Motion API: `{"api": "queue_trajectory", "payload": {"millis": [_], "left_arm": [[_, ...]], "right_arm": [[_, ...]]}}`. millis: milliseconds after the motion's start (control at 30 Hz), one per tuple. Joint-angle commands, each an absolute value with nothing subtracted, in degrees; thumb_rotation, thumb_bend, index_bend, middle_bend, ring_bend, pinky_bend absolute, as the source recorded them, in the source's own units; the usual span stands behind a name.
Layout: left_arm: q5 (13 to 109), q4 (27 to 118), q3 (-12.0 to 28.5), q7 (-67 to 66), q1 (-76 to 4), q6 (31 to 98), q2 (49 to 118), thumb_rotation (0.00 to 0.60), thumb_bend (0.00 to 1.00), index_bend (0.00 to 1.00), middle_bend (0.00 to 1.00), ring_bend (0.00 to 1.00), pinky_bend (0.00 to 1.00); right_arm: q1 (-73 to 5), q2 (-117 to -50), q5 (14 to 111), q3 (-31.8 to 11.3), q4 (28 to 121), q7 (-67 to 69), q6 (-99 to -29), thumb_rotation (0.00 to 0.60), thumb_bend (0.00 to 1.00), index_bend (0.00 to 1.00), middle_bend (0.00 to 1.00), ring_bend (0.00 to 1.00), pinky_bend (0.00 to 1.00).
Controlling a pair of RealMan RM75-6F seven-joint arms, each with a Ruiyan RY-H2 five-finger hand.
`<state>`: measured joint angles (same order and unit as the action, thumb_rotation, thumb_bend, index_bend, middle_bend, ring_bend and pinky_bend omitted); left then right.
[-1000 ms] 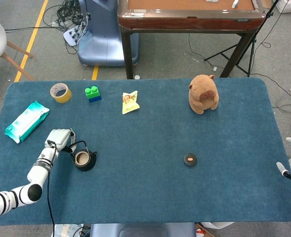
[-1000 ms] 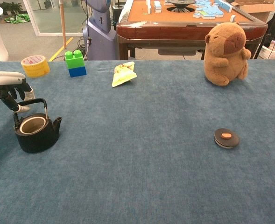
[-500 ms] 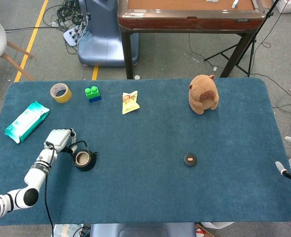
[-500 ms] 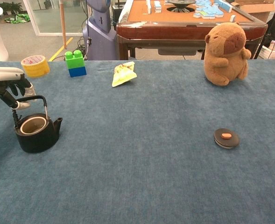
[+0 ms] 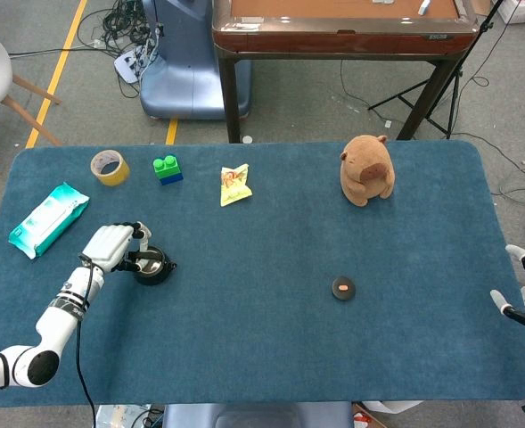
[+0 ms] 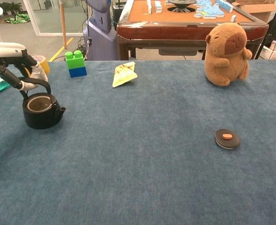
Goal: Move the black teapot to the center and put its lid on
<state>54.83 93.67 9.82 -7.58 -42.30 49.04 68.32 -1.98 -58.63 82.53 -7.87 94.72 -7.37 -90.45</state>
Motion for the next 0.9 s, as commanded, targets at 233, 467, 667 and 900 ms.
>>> {"api": "queue_trajectory", "payload": {"millis": [233, 467, 667, 900], "left_arm": [[58.8, 97.7, 11.7, -6.7, -43.1, 50.0, 66.3, 0.6, 0.53, 0.67, 0.31, 0.26, 0.21], [59.2, 100.0, 13.1, -7.6, -45.0, 49.7, 66.2, 0.6, 0.53, 0.67, 0.31, 0.26, 0.21], [59.2, 100.6, 14.0, -8.5, -47.2, 48.8, 67.1, 0.6, 0.53, 0.67, 0.31, 0.26, 0.21], [58.4, 100.1, 14.8, -10.0, -50.4, 47.2, 69.0, 0.6, 0.53, 0.67, 0.31, 0.26, 0.21]], "right_arm": [[-1.8, -58.9, 83.0, -7.6, 94.7, -7.3, -90.7, 0.6, 0.16, 0.27, 0.35, 0.32, 0.36], [-1.6, -59.0, 83.5, -7.2, 94.7, -7.1, -90.9, 0.6, 0.16, 0.27, 0.35, 0.32, 0.36], [-1.4, -58.9, 83.8, -7.0, 94.8, -7.2, -91.1, 0.6, 0.16, 0.27, 0.35, 0.32, 0.36], [-1.4, -58.9, 83.8, -7.0, 94.8, -7.1, -91.0, 0.6, 0.16, 0.27, 0.35, 0.32, 0.36]]}}
